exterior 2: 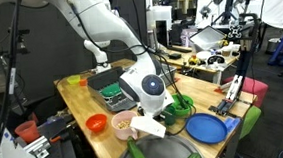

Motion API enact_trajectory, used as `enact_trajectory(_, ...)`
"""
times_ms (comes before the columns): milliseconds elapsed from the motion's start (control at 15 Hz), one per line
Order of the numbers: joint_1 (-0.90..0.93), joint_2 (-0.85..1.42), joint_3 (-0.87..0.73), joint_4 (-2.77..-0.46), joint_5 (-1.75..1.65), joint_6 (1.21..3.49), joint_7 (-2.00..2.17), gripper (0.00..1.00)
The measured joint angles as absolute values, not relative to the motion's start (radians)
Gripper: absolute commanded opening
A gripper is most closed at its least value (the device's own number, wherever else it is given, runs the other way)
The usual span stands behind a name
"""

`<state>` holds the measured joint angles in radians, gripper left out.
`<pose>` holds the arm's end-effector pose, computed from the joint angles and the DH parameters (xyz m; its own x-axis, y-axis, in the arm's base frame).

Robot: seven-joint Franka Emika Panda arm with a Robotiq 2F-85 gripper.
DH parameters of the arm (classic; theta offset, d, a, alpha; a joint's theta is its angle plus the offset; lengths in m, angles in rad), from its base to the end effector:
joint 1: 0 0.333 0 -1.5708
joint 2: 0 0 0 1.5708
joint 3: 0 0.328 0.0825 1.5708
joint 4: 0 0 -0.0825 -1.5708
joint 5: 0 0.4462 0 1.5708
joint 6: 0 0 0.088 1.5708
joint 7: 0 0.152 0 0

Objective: Pour the contents in the silver jug into the white mug

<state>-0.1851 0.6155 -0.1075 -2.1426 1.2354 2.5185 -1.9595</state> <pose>0.5394 -0.1551 0.0072 0.7774 0.4312 0.4581 0.5738 -0.7844 -0.2355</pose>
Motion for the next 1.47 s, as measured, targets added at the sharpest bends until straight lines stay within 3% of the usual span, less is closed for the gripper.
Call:
enact_trajectory(800, -0.191, 0.601, -0.115, -2.165, 1.195, 2.51, -1.984, 0.04)
enact_trajectory(1467, -0.109, 0.378, -0.115, -2.303, 0.719, 2.629, -1.723, 0.04)
